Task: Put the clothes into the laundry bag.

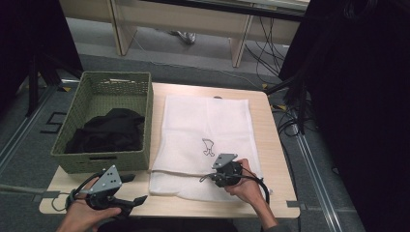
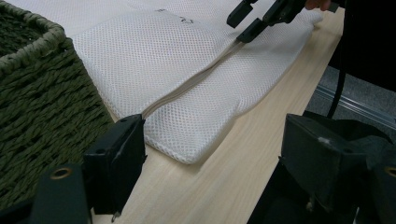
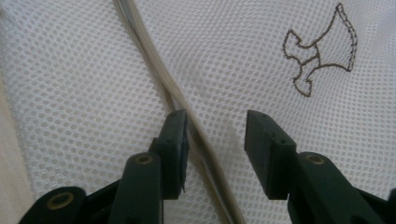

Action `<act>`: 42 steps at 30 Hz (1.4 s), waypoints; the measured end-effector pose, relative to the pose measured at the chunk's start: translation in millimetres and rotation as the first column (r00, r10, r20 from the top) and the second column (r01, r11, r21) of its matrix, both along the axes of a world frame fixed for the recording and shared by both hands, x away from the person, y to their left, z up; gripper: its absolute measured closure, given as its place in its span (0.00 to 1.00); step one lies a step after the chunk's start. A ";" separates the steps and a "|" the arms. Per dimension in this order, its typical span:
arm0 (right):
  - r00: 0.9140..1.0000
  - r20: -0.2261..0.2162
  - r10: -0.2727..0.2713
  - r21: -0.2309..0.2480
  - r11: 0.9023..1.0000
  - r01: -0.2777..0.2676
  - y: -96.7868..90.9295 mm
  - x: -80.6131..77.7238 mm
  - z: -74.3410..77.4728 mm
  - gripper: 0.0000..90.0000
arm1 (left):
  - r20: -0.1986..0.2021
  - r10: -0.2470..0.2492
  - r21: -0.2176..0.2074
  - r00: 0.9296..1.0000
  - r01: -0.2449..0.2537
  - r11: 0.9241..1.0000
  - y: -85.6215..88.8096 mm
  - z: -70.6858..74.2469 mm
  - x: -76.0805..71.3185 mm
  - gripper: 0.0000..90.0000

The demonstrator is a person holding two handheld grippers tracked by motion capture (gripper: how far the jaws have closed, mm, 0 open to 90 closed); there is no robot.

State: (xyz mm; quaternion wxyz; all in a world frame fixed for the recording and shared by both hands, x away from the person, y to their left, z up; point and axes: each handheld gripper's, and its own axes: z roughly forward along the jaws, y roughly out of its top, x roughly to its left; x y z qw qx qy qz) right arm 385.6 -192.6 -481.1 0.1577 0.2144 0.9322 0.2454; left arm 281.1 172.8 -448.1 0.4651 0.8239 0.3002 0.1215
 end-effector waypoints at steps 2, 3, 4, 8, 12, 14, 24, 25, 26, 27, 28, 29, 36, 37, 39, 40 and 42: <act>1.000 0.008 0.028 0.000 1.000 -0.028 2.2 2.2 -2.6 0.68 | 0.006 0.000 0.002 1.000 0.000 1.000 0.3 -0.1 0.3 0.24; 0.998 0.024 0.051 -0.014 0.999 -0.051 3.2 3.5 -3.5 0.68 | 0.004 0.003 0.008 1.000 -0.003 1.000 0.8 0.5 0.2 0.24; 1.000 0.005 0.029 -0.030 0.999 -0.029 4.6 2.2 -3.8 0.68 | 0.004 0.003 0.006 1.000 -0.003 1.000 0.7 0.2 0.5 0.24; 0.999 -0.001 0.044 -0.042 0.998 -0.044 7.2 4.8 -6.7 0.78 | -0.001 -0.005 0.002 1.000 0.005 1.000 0.7 -0.1 0.9 0.24; 0.998 0.001 0.056 -0.042 0.998 -0.056 10.7 5.6 -5.7 0.90 | -0.001 -0.004 0.004 1.000 0.004 1.000 0.6 -0.1 0.9 0.24; 0.999 0.001 0.052 -0.041 0.998 -0.052 12.6 7.5 -2.4 0.93 | 0.004 0.000 -0.001 1.000 0.000 1.000 0.6 -0.1 0.8 0.24; 0.997 0.076 -0.018 0.052 0.999 0.015 11.8 18.8 31.2 0.97 | 0.011 0.002 -0.008 1.000 -0.002 1.000 1.7 3.1 1.6 0.24; 0.996 0.089 -0.021 0.058 0.998 0.016 12.1 20.2 35.2 0.97 | 0.009 0.011 -0.004 1.000 -0.011 1.000 1.8 3.9 1.9 0.24; 0.995 0.102 -0.008 0.065 0.998 0.002 12.1 22.1 39.3 0.97 | 0.010 0.012 -0.001 1.000 -0.012 1.000 2.1 4.9 2.6 0.24; 0.994 0.110 -0.019 0.077 0.997 0.010 12.0 23.5 44.4 0.97 | 0.019 0.003 -0.002 1.000 -0.003 1.000 3.0 5.7 3.6 0.24; 0.994 0.101 -0.030 0.081 0.996 0.022 12.0 24.5 48.2 0.97 | 0.027 0.001 0.002 1.000 -0.001 1.000 3.4 6.6 3.9 0.24; 0.994 0.108 -0.035 0.088 0.996 0.026 11.9 26.2 50.6 0.97 | 0.017 0.019 -0.015 1.000 -0.018 1.000 3.1 7.2 3.0 0.24; 0.992 0.117 -0.051 0.134 0.990 0.035 11.1 34.9 71.3 0.97 | 0.066 0.060 -0.001 0.996 -0.060 0.998 13.9 22.3 15.4 0.24; 0.991 0.121 -0.055 0.139 0.990 0.038 11.2 36.3 73.4 0.97 | 0.082 0.060 -0.001 0.995 -0.060 0.998 16.3 25.8 18.5 0.24; 0.990 0.121 -0.066 0.141 0.989 0.049 10.0 41.1 76.6 0.97 | 0.081 0.090 -0.008 0.993 -0.090 0.996 20.2 31.3 22.9 0.24; 0.991 0.115 -0.074 0.147 0.988 0.057 8.9 43.4 77.4 0.97 | 0.078 0.090 -0.001 0.993 -0.090 0.996 22.2 33.5 26.0 0.23; 0.989 0.125 -0.080 0.163 0.985 0.059 6.6 48.4 78.3 0.97 | 0.073 0.099 0.024 0.992 -0.101 0.995 25.9 36.3 31.2 0.22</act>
